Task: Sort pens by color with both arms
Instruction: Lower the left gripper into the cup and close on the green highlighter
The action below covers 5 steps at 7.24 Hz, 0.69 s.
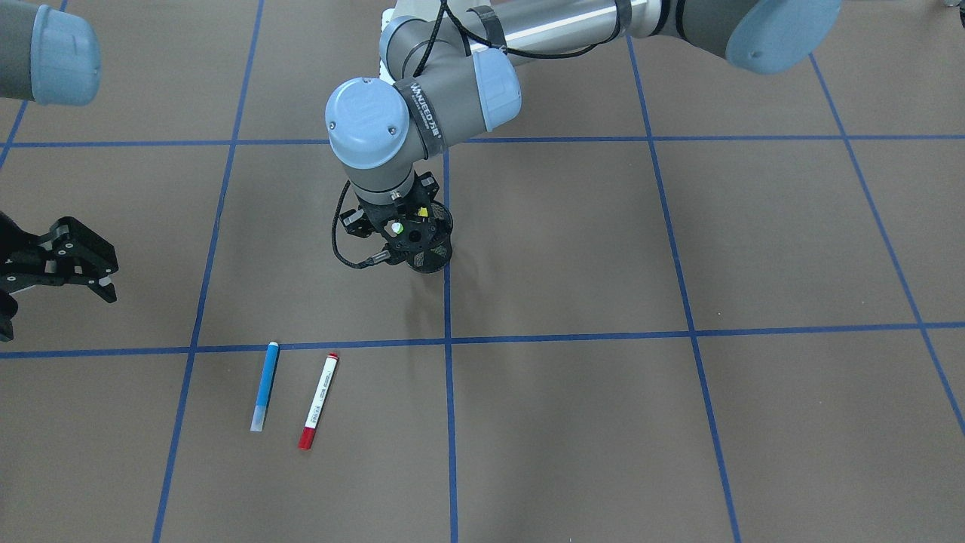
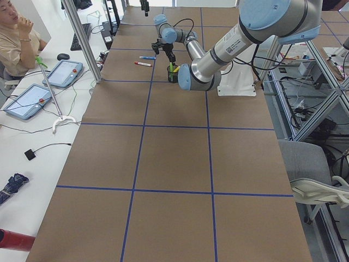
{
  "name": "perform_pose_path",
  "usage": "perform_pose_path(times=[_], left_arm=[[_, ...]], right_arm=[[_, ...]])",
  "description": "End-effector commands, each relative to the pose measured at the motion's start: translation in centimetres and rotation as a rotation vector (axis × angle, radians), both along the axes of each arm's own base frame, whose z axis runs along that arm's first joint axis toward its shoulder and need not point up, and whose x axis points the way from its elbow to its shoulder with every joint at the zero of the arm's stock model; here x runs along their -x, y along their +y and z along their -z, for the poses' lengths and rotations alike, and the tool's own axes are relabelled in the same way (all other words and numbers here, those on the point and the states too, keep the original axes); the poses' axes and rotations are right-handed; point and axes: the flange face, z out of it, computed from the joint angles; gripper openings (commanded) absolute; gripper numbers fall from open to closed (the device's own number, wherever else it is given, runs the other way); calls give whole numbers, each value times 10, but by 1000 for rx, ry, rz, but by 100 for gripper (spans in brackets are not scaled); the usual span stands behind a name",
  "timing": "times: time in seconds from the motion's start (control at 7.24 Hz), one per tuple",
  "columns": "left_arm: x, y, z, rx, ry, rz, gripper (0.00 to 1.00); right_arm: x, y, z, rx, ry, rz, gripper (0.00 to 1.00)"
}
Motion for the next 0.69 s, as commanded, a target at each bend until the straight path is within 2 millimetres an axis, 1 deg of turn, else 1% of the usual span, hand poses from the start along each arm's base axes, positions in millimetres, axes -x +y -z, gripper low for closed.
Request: perform_pose_path(times=[0.0, 0.28, 0.41, 0.55], left_arm=[[1, -1, 0, -2, 0, 0, 45], [2, -2, 0, -28, 1, -10, 44], [2, -3, -1, -39, 2, -18, 41], [3, -4, -1, -39, 2, -16, 37]], right_arm=[[0, 0, 0, 0, 0, 0, 100], [0, 0, 1, -2, 1, -1, 100], [0, 0, 0, -1, 1, -1, 100], [0, 0, 0, 0, 1, -1, 100]])
